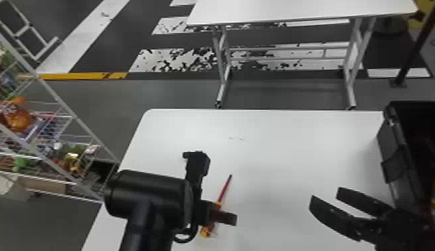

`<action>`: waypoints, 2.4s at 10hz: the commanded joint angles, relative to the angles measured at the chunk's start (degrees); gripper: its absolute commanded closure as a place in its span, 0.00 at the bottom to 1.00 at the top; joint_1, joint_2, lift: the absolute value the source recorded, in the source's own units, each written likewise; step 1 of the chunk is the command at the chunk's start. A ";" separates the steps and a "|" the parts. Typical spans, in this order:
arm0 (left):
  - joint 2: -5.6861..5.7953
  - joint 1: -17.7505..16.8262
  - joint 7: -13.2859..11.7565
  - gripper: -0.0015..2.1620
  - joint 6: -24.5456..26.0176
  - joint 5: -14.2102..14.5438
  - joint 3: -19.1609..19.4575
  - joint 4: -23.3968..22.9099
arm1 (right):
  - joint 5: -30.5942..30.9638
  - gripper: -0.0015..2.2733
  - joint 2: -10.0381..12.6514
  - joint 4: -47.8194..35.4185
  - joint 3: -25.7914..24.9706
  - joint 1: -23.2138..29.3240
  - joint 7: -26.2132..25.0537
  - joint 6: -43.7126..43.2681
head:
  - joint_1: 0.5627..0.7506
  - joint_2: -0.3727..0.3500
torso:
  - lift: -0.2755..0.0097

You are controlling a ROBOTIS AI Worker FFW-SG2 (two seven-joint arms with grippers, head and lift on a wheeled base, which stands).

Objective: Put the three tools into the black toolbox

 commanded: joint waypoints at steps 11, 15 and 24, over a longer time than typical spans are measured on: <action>0.00 -0.79 -2.33 0.81 0.07 -2.06 0.72 0.79 | -0.36 0.05 0.00 0.46 -0.18 -0.72 -0.44 0.17 | 0.70 0.83 | 0.79; 0.00 1.76 -1.80 0.81 0.07 -1.88 0.63 -4.92 | -0.36 0.05 0.09 1.07 -0.09 -0.81 -0.62 0.00 | 0.70 0.83 | 0.79; 0.62 13.36 -9.18 0.81 0.07 0.05 -0.16 -27.95 | -4.93 0.05 0.18 4.85 -3.08 -6.26 -0.97 4.21 | 0.70 0.69 | 0.79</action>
